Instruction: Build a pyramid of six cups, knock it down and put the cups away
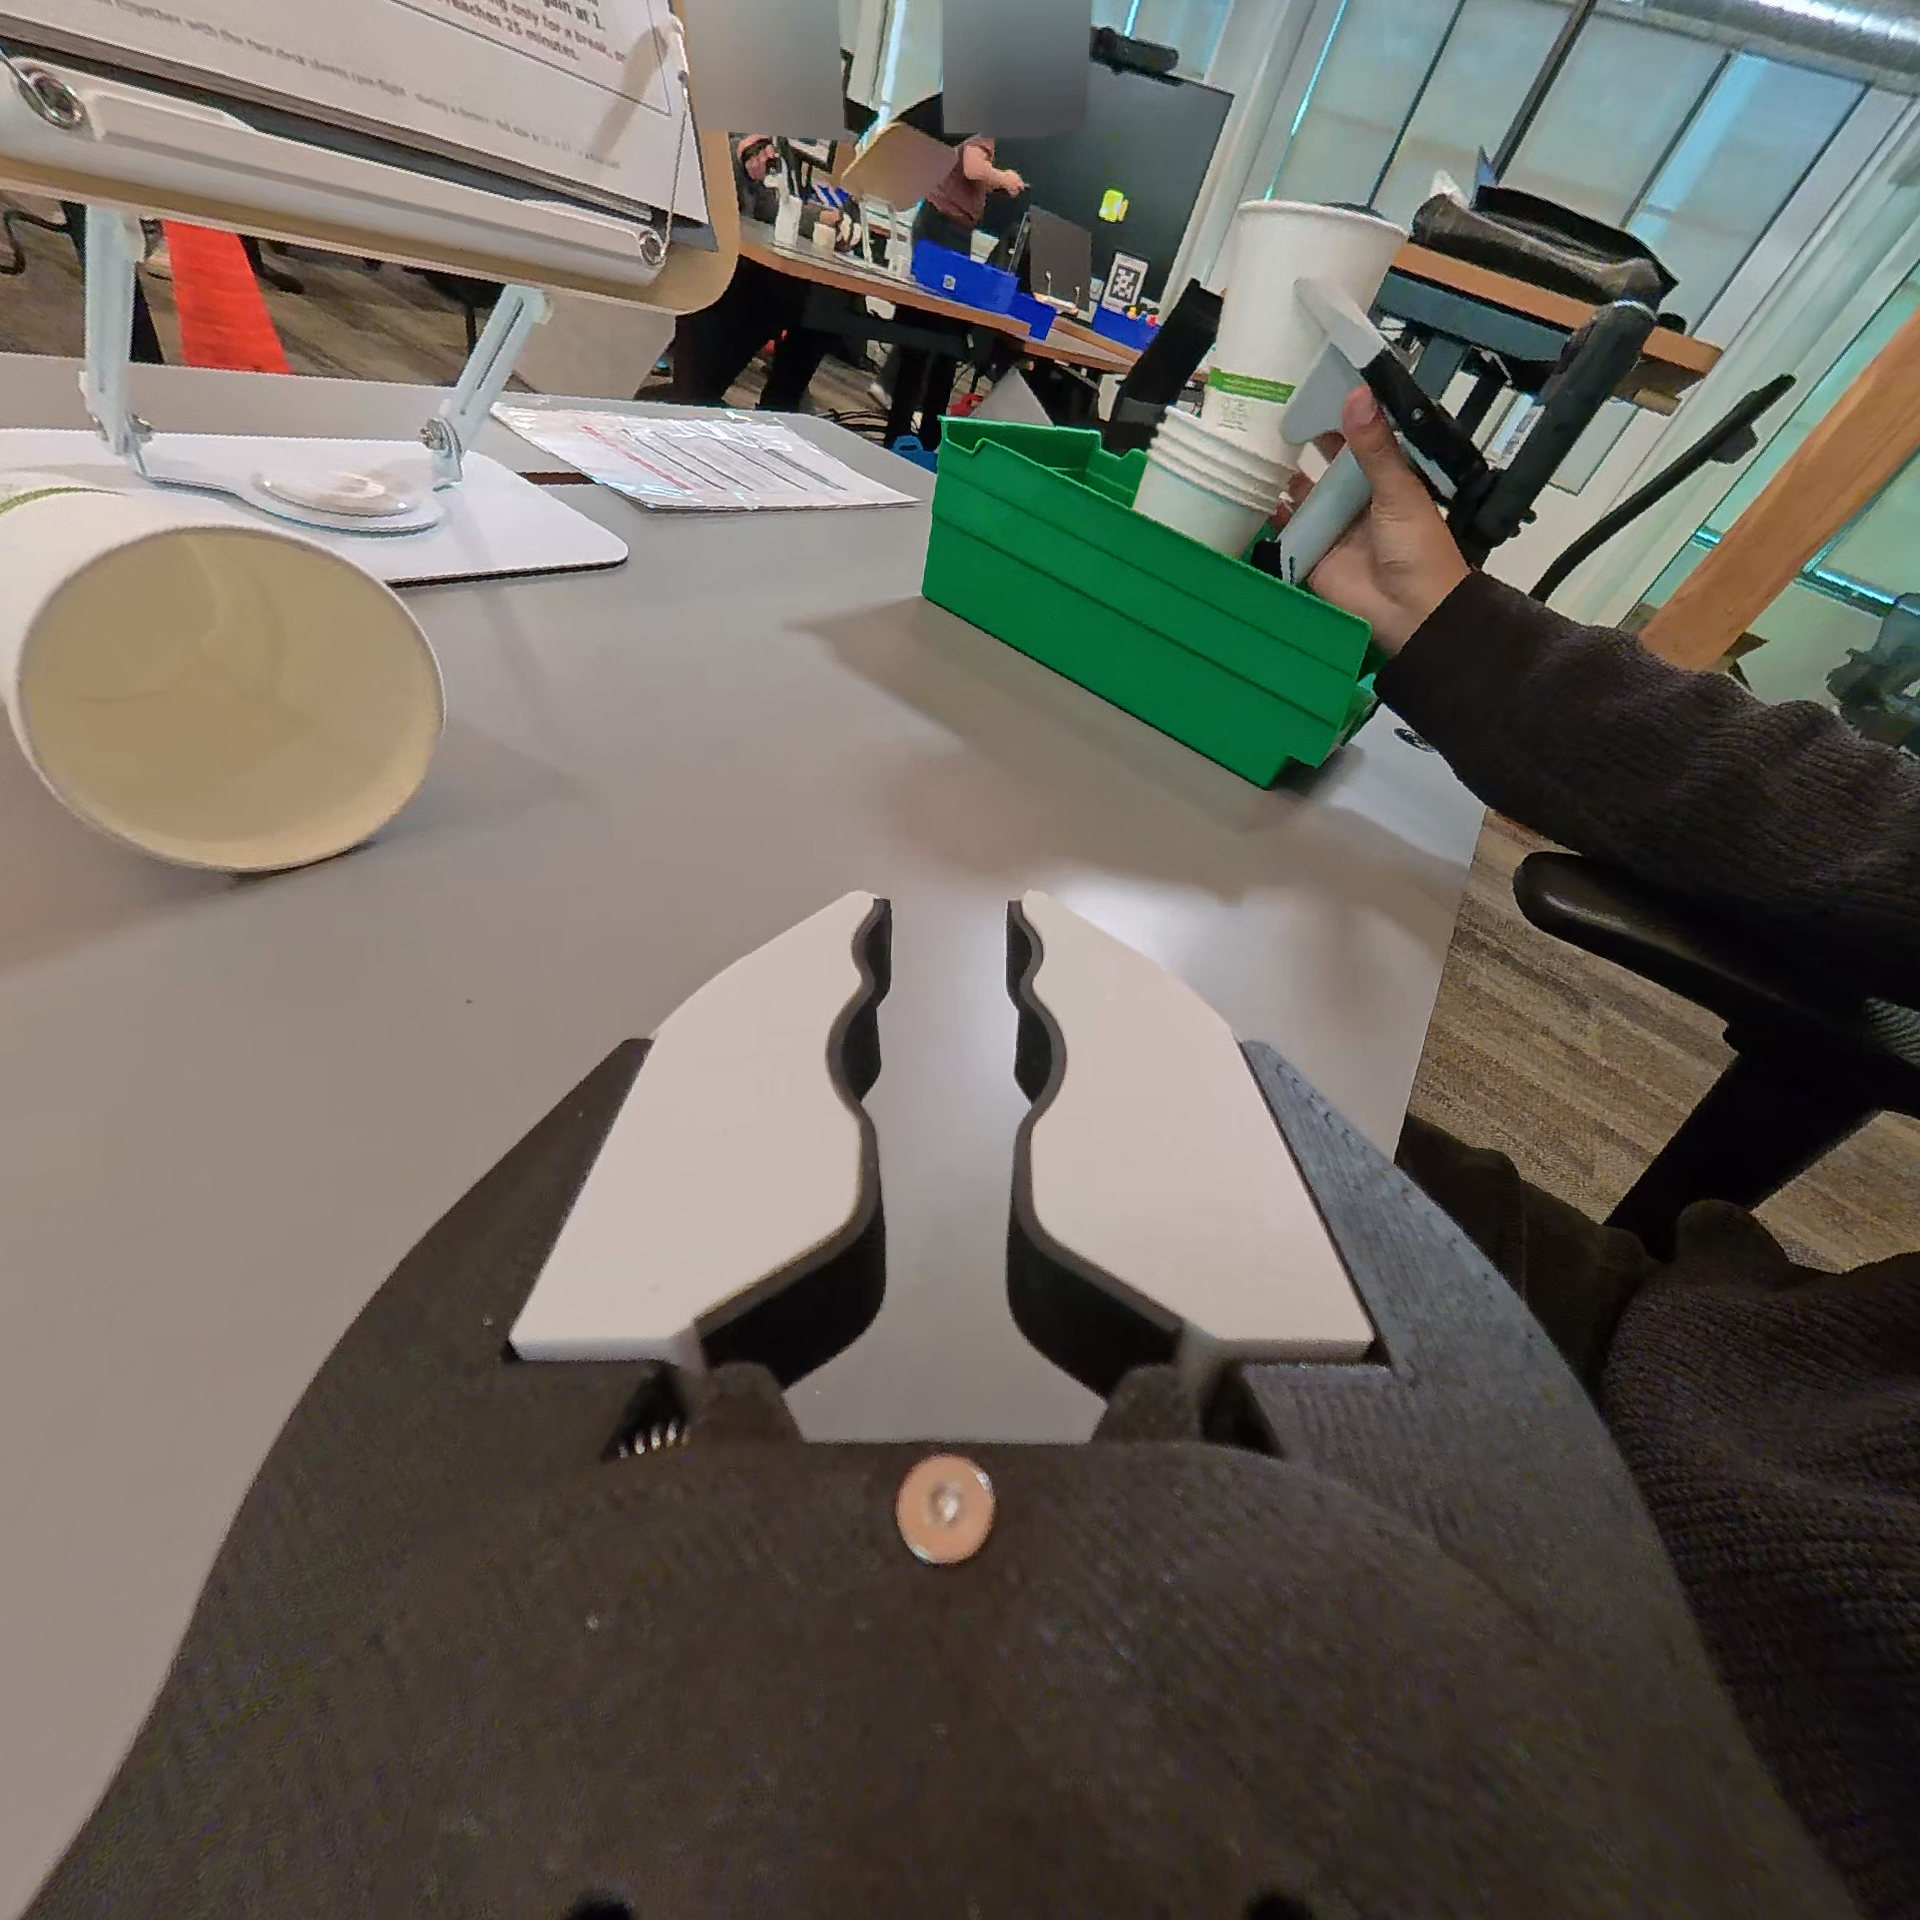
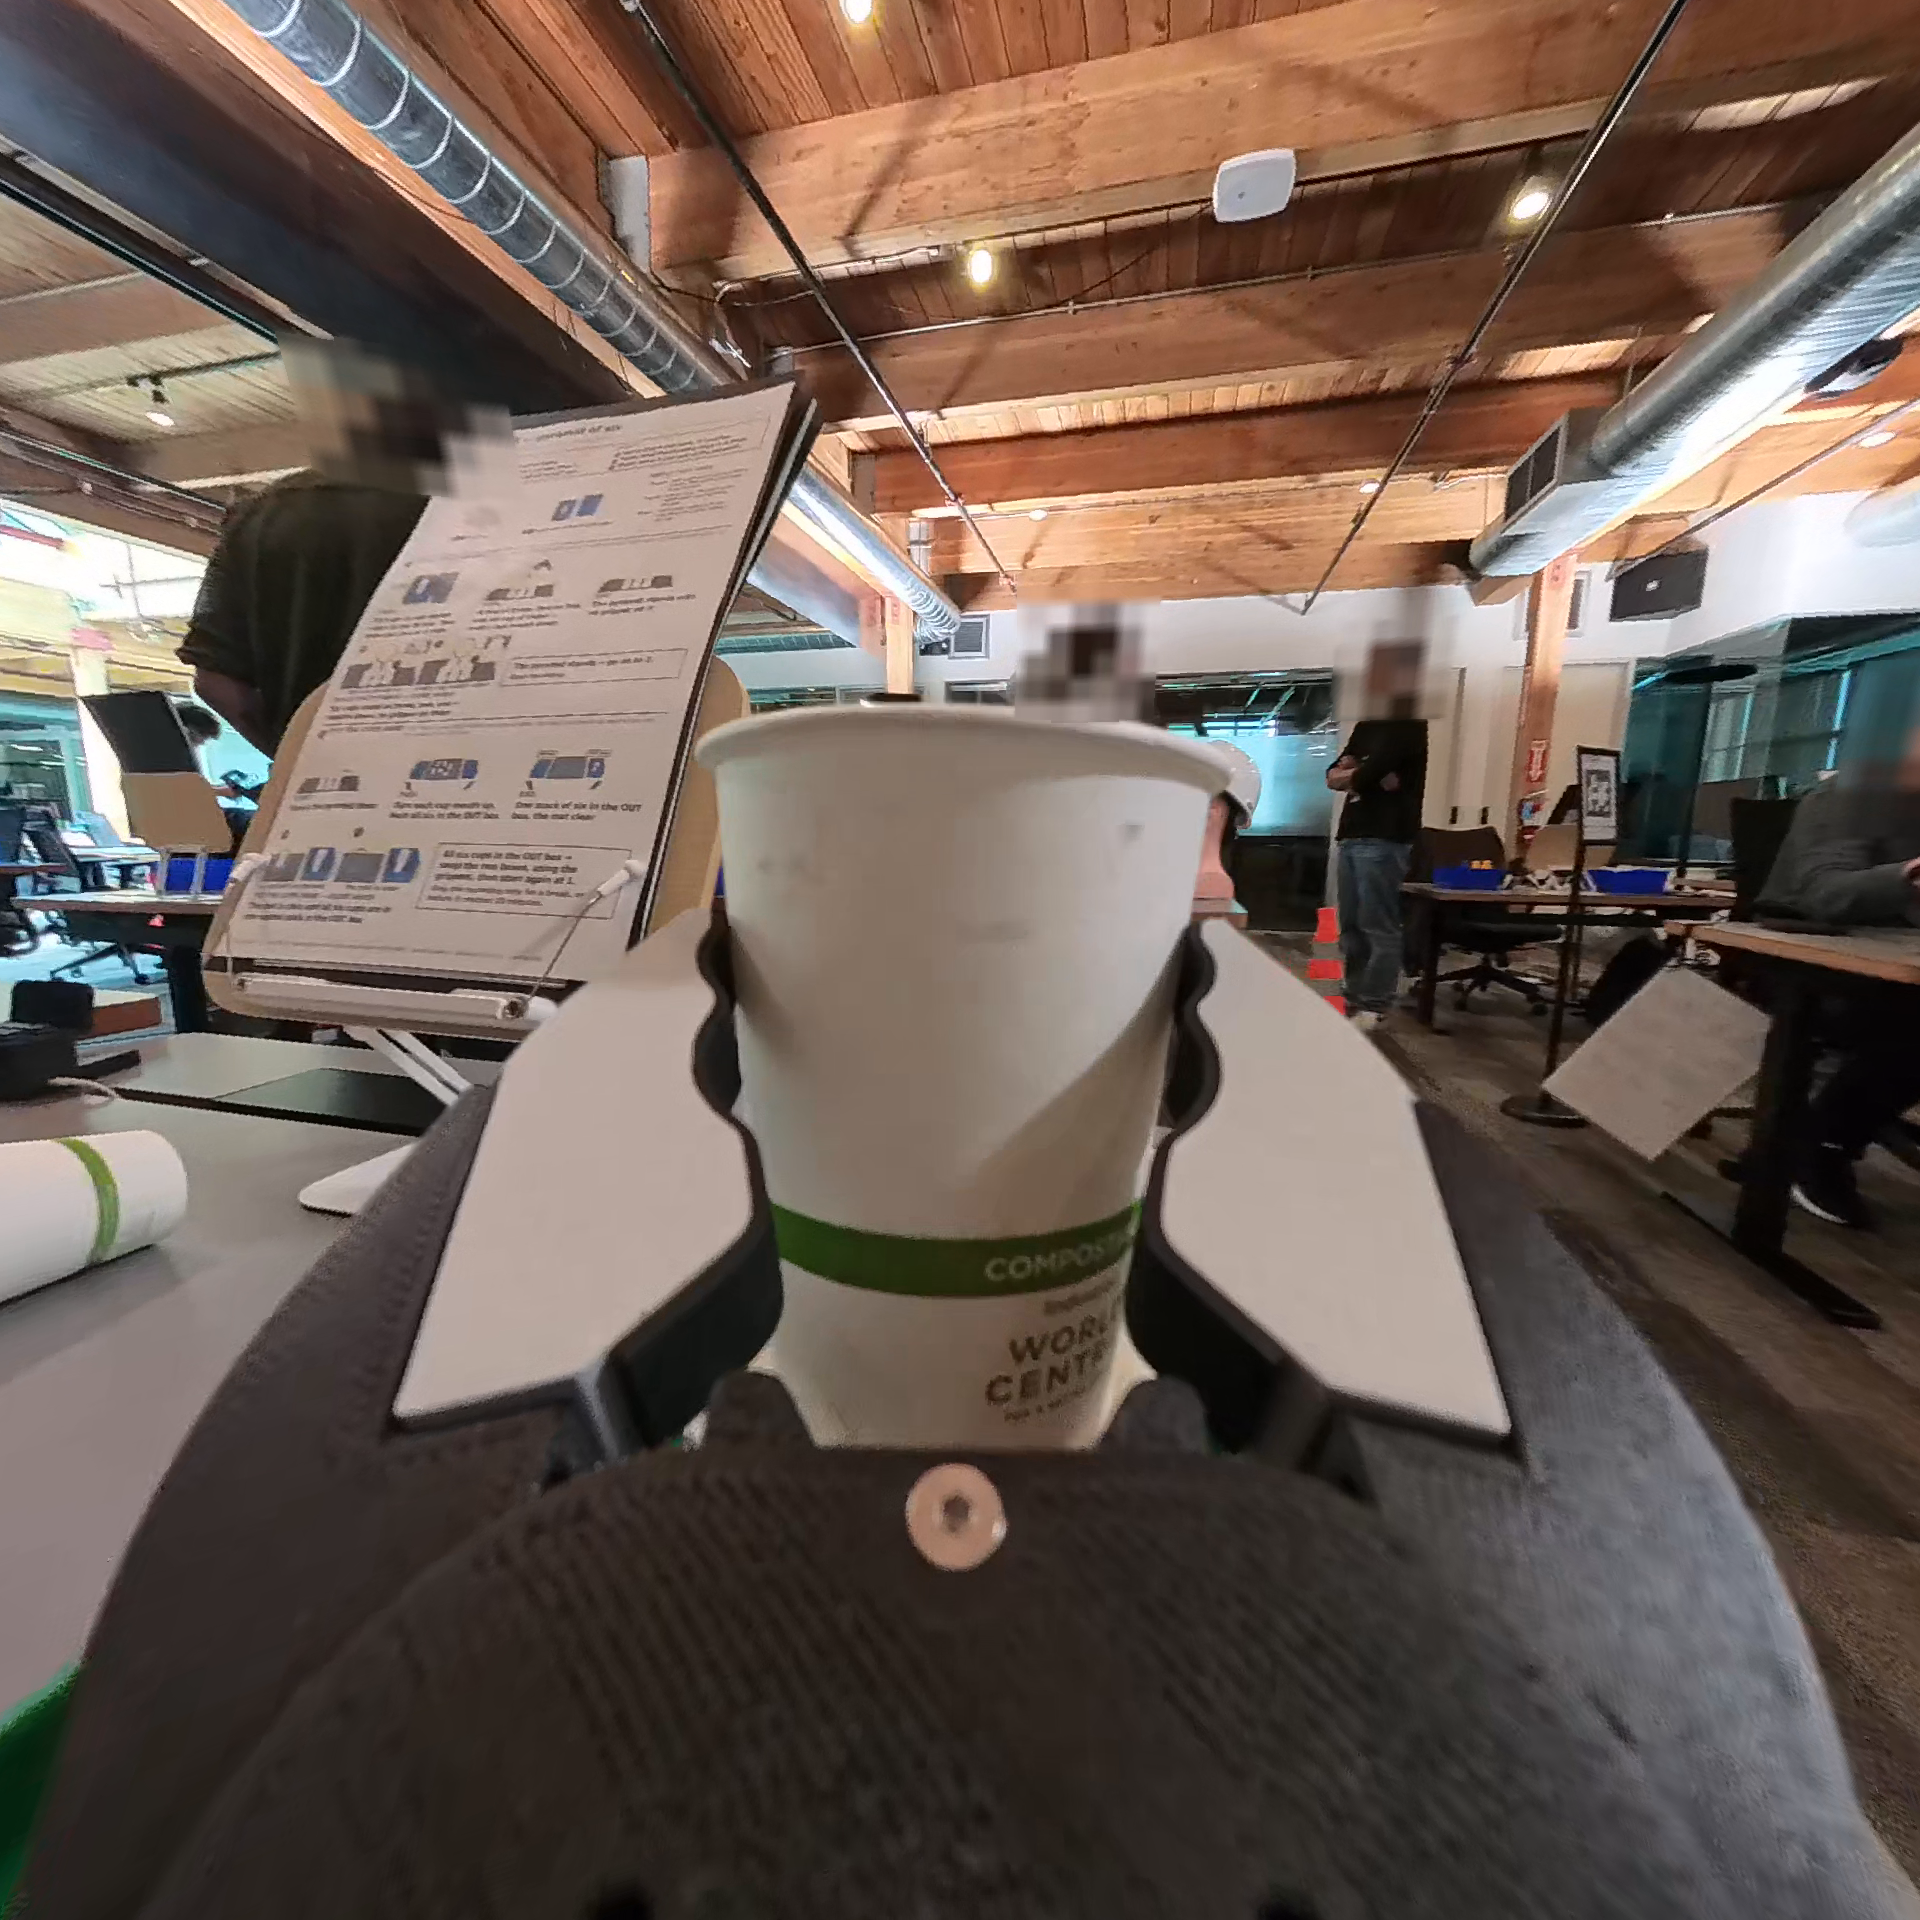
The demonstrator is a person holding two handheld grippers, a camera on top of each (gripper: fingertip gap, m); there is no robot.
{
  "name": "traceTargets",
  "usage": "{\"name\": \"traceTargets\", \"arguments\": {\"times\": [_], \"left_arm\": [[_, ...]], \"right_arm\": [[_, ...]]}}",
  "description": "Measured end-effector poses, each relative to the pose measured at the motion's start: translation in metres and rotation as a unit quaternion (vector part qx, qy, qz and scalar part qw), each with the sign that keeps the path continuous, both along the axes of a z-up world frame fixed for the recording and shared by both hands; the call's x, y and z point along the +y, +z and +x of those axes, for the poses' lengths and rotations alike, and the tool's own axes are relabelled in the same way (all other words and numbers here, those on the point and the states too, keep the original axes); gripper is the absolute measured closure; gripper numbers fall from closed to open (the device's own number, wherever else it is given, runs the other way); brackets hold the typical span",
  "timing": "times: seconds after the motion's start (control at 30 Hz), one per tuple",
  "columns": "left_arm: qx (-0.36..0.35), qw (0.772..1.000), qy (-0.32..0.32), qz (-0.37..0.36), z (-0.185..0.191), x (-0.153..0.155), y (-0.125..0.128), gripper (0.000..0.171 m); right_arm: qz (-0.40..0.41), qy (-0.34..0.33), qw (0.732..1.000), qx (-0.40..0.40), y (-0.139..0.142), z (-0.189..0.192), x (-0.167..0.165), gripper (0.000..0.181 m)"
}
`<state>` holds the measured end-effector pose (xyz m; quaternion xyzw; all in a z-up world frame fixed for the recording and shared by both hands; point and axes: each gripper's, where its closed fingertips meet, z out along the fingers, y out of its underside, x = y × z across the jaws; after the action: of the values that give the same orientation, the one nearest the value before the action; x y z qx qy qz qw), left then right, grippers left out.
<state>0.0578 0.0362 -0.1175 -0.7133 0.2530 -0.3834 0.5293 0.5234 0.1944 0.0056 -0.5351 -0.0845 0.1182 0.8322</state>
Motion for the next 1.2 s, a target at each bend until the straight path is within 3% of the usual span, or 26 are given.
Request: {"name": "traceTargets", "arguments": {"times": [0.73, 1.2], "left_arm": [[0.011, 1.000, -0.004, 0.000, 0.002, -0.001, -0.003, 0.149], [0.004, 1.000, -0.005, 0.007, 0.004, 0.002, 0.002, 0.149]], "right_arm": [[0.005, -0.020, 0.999, -0.033, -0.004, -0.012, 0.001, 0.097], [-0.035, -0.004, 0.997, -0.062, -0.019, -0.018, 0.001, 0.090]]}}
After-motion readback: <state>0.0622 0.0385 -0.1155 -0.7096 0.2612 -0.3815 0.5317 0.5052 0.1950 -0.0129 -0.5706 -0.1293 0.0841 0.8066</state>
